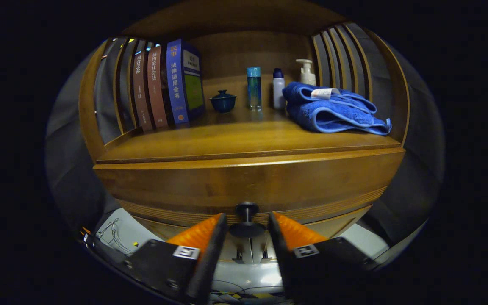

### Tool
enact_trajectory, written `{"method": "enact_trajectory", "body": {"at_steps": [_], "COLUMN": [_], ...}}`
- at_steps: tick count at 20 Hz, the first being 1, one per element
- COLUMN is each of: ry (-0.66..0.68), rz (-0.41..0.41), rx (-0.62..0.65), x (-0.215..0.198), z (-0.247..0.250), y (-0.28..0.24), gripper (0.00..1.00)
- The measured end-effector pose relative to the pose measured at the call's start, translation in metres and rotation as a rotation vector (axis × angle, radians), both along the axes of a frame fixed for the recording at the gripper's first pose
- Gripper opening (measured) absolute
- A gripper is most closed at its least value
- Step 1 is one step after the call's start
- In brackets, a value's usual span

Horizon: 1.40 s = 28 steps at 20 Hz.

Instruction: Pull open the drawer, take out the items inside it, and place them on the countertop above the cabinet.

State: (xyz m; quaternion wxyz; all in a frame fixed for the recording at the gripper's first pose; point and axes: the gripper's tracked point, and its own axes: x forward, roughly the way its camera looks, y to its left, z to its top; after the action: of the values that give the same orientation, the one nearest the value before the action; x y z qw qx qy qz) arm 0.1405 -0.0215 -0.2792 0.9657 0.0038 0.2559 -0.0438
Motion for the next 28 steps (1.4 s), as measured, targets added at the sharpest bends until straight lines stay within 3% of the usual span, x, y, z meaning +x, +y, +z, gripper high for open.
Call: {"method": "enact_trajectory", "body": {"at_steps": [2, 5, 15, 28], "ry": [-0.001, -0.005, 0.049, 0.096], "rz": [0.006, 0.007, -0.002, 0.014], "rx": [-0.011, -0.018, 0.004, 0.009], "x": [-0.001, -0.001, -0.010, -0.134], "z": [0.000, -0.001, -0.001, 0.008], "y": [-0.001, -0.001, 0.000, 0.008], "gripper": [0.44, 0.36, 0.36, 0.36]}}
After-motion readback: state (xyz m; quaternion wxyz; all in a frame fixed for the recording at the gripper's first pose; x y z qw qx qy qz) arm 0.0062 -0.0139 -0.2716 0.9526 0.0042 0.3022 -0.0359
